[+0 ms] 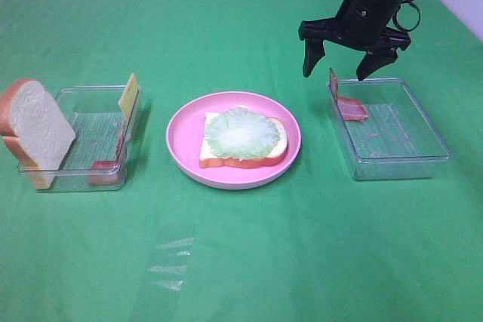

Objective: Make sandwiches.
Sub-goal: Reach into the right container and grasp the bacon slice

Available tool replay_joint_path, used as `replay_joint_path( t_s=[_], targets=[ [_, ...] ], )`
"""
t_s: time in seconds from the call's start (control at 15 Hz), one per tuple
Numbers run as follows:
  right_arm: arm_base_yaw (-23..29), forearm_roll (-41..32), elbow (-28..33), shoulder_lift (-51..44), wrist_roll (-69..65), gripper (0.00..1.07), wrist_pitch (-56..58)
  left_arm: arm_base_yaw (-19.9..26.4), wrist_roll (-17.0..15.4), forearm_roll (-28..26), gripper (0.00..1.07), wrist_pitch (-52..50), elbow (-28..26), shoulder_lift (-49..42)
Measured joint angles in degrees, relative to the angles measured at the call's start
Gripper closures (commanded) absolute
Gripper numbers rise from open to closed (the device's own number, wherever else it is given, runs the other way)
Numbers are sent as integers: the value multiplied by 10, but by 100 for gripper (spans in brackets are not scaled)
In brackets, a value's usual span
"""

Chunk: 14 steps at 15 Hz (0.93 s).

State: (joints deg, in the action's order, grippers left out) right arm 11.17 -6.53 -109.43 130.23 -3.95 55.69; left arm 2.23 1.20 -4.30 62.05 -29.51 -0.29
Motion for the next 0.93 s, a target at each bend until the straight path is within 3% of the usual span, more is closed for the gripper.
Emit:
replay_joint_path(
  t_s=[0.6,0.93],
  targets=[
    [0,6,0,17,0,36,3,0,0,0,4,0,0,0],
    [0,11,0,18,-1,56,5,0,0,0,4,0,0,0]
  ],
)
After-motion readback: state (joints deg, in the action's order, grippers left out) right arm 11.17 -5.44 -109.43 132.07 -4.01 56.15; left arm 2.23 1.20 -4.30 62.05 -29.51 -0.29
